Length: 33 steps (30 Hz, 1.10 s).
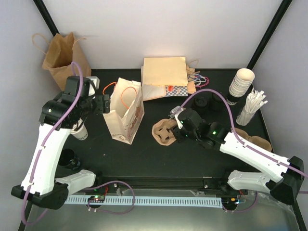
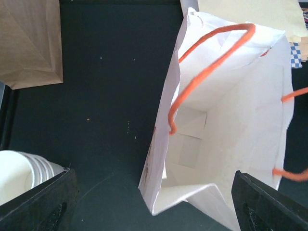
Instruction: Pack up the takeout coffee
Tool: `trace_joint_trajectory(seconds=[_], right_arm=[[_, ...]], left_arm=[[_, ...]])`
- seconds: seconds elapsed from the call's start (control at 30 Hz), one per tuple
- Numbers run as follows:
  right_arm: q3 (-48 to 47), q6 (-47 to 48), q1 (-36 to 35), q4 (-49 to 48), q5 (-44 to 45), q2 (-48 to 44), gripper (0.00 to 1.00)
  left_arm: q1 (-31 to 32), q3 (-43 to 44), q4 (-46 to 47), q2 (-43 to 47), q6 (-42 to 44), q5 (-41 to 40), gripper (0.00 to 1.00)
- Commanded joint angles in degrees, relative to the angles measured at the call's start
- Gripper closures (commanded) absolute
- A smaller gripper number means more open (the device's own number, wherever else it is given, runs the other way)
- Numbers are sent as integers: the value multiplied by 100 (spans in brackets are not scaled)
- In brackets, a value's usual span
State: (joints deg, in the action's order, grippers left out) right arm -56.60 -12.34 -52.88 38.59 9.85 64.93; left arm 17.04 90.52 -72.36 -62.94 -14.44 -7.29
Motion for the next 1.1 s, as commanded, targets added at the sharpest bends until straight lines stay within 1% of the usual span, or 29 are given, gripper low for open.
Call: trace_joint_trajectory(seconds=[0.0,0.17,0.33,0.47,0.57,0.63,0.67,0.7,0.73,0.8,0.83,0.87,0.97,1.07], right_arm=[[-341,105,30,-52,-206,-244,56],[-593,161,29,91,-254,-350,57],[-579,128,31,48,-250,-558,57],[-526,96,29,-31,-326,-677,57],[-506,83,32,-43,-343,-670,57],[-501,90,38,-43,-344,-663,58],[-502,91,33,-39,-344,-662,58],[-506,89,27,-41,-341,-657,58],[-502,99,32,-44,-335,-658,58],[-514,108,30,-50,-332,-664,58],[-518,113,32,-52,-334,-665,58],[-523,113,39,-52,-335,-661,58],[-588,129,26,-38,-326,-663,58],[-681,143,32,18,-305,-681,58]], left_arm=[[-172,40,382,-336,203,299,11],[-264,-103,600,-750,246,413,17],[-348,-428,814,-980,198,137,21],[-453,-610,969,-1005,288,219,28],[-464,-661,975,-1010,394,309,39],[-467,-609,889,-1213,558,411,49],[-465,-527,817,-1251,629,420,57],[-465,-481,756,-1289,687,419,69],[-458,-452,707,-1311,749,417,77],[-451,-439,692,-1290,846,426,91],[-443,-439,717,-1250,877,500,96],[-432,-459,760,-1195,915,593,98],[-351,-501,934,-1081,1030,925,98],[-223,-454,991,-844,1056,1059,98]])
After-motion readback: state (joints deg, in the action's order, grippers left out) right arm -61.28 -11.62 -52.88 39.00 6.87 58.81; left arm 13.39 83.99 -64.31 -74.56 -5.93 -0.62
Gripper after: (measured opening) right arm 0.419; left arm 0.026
